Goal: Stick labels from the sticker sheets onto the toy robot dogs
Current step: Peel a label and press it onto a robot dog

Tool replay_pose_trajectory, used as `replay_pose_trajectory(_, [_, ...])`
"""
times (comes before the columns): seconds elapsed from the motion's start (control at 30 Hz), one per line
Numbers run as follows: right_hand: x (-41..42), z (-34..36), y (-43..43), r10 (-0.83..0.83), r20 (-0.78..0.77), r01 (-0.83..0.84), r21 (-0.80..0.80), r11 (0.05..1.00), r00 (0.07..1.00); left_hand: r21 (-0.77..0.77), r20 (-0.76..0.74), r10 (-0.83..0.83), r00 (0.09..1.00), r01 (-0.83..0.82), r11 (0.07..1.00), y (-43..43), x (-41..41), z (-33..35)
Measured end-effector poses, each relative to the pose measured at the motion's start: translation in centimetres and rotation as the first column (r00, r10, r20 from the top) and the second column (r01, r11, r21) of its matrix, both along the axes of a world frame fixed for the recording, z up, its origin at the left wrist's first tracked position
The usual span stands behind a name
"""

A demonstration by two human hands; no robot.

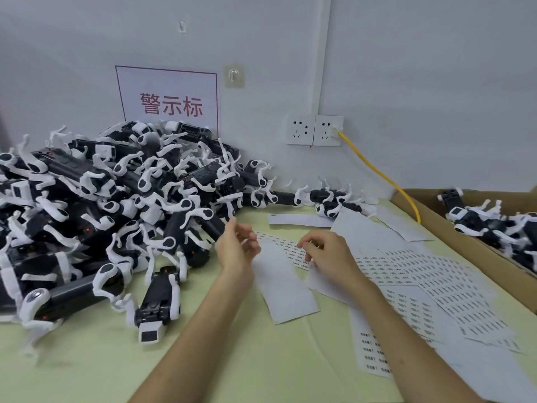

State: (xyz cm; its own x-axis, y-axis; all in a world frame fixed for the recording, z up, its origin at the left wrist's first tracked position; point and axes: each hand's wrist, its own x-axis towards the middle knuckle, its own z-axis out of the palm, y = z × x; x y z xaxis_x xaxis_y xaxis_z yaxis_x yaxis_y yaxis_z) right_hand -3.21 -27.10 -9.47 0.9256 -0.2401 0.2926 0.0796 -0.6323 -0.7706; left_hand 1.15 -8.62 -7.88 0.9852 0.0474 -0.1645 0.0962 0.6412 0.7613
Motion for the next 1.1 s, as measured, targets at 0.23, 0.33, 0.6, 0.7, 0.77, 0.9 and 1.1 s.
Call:
replay_pose_trajectory(0.23, [0.0, 0.1, 0.2, 0.004, -0.012, -0.005, -0.018, 1.0, 1.0, 0.855, 0.365, 0.196, 0.91, -0.411, 0.316, 0.0, -0.4, -1.0])
replay_pose_trajectory(0.33, [-0.1, 0.1, 0.2, 0.007, -0.023, -0.008, -0.02, 1.0, 1.0, 0.921, 0.34, 0.095, 0.935, -0.352, 0.168, -0.8, -0.1, -1.9])
replay_pose_trajectory(0.6, [0.0, 0.1, 0.3, 0.028, -0.01, -0.028, -0.008, 1.0, 1.0, 0.658, 0.491, 0.082, 0.867, -0.431, 0.618, 0.8, 1.0, -1.4])
replay_pose_trajectory(0.7, [0.1, -0.1, 0.1, 0.029, 0.007, -0.029, -0.014, 0.999, 1.0, 0.406, 0.415, 0.047, 0.909, -0.231, 0.884, 1.5, 1.2, 0.0])
replay_pose_trajectory(0.77, [0.2, -0.2, 0.1, 0.018, 0.038, -0.017, -0.029, 0.999, 0.999, 0.065, 0.303, -0.029, 0.952, 0.01, 0.998, 2.2, 1.0, 0.9])
replay_pose_trajectory(0.9, [0.0, -0.1, 0.5, 0.067, 0.149, -0.065, -0.015, 0.998, 0.987, -0.38, 0.146, -0.223, 0.964, 0.262, 0.887, 2.5, 0.7, 1.6])
replay_pose_trajectory(1.1, [-1.0, 1.3, 1.6, 0.305, 0.144, -0.336, 0.314, 0.888, 0.941, -0.455, 0.057, -0.344, 0.937, 0.331, 0.827, 1.7, 0.1, 1.6])
